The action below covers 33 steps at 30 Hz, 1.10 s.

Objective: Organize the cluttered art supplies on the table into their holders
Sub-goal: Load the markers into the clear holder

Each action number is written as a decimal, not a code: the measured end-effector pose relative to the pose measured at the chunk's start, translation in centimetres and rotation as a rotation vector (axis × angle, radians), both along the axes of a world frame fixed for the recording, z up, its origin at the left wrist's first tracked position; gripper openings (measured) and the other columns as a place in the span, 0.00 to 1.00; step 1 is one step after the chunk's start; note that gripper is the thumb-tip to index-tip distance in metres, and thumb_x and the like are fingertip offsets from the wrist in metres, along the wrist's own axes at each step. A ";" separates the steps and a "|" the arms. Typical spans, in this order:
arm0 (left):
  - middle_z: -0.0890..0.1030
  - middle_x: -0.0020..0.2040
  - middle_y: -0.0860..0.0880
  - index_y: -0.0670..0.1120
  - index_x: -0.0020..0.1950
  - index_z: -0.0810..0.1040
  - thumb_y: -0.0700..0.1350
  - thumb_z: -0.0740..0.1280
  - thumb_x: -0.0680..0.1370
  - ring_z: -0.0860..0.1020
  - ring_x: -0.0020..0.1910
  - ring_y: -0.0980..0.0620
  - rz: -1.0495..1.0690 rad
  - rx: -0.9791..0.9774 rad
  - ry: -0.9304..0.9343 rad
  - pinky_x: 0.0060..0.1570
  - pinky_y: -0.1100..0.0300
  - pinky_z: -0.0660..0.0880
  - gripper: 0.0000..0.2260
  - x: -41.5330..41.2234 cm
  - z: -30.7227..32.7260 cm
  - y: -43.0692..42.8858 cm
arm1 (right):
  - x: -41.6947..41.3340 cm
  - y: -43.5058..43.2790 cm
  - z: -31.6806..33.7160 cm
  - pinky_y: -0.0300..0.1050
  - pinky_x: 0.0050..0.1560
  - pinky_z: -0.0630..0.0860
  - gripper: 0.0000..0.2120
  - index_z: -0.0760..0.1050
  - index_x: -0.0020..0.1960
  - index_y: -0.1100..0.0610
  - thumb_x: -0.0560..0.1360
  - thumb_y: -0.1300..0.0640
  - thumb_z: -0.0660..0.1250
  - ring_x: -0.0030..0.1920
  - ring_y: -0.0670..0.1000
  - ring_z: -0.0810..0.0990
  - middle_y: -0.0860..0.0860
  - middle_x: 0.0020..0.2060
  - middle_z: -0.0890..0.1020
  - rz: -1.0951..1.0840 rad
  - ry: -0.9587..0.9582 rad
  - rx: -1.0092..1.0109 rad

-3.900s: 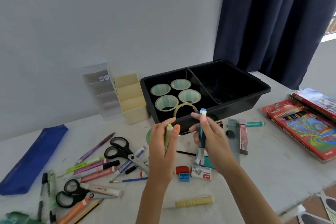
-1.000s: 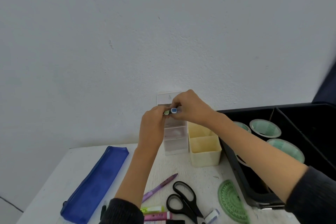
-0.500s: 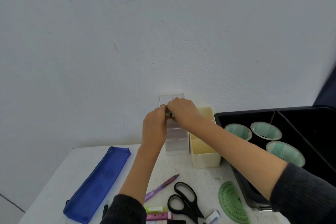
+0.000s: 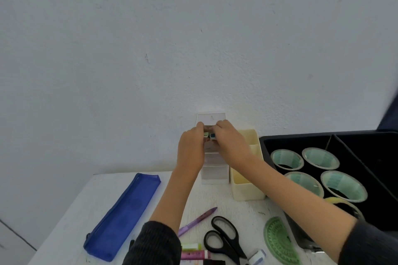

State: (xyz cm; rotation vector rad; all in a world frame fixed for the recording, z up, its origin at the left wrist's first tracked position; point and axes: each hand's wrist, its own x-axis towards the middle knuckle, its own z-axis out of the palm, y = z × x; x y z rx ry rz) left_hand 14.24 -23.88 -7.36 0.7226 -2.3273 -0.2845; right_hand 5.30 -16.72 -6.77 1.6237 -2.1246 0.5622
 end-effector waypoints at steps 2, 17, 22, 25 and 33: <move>0.81 0.46 0.44 0.40 0.52 0.73 0.38 0.63 0.78 0.77 0.41 0.49 -0.024 0.014 0.004 0.41 0.60 0.72 0.04 0.1 0.2 -0.1 | -1.1 1.0 -1.2 0.44 0.37 0.73 0.19 0.77 0.53 0.62 0.64 0.71 0.73 0.47 0.56 0.75 0.57 0.46 0.76 -0.003 -0.040 -0.214; 0.79 0.48 0.44 0.42 0.49 0.72 0.38 0.60 0.80 0.77 0.44 0.49 -0.168 0.131 0.041 0.39 0.67 0.70 0.02 1.0 0.2 0.0 | -1.5 1.1 -3.7 0.58 0.40 0.79 0.33 0.54 0.75 0.50 0.75 0.71 0.59 0.41 0.58 0.81 0.61 0.44 0.81 0.008 -0.757 -0.240; 0.80 0.47 0.45 0.43 0.47 0.73 0.39 0.63 0.79 0.78 0.45 0.48 -0.179 0.124 0.098 0.43 0.63 0.72 0.01 1.9 0.1 0.6 | -1.0 1.4 -3.5 0.47 0.33 0.71 0.33 0.50 0.76 0.53 0.76 0.70 0.58 0.31 0.50 0.70 0.57 0.35 0.77 -0.048 -0.702 -0.186; 0.80 0.49 0.44 0.40 0.51 0.74 0.38 0.62 0.79 0.78 0.47 0.46 -0.162 0.145 0.030 0.48 0.55 0.75 0.04 1.5 -0.2 0.4 | -0.9 1.3 -3.6 0.47 0.33 0.70 0.34 0.50 0.76 0.53 0.75 0.71 0.57 0.32 0.51 0.71 0.58 0.34 0.76 -0.065 -0.689 -0.181; 0.78 0.49 0.43 0.44 0.50 0.68 0.37 0.62 0.79 0.75 0.42 0.49 -0.128 0.058 -0.094 0.39 0.60 0.72 0.04 0.1 -0.4 -0.2 | -1.3 1.2 -3.7 0.50 0.36 0.75 0.34 0.51 0.76 0.53 0.75 0.70 0.59 0.33 0.53 0.74 0.59 0.38 0.79 -0.042 -0.708 -0.198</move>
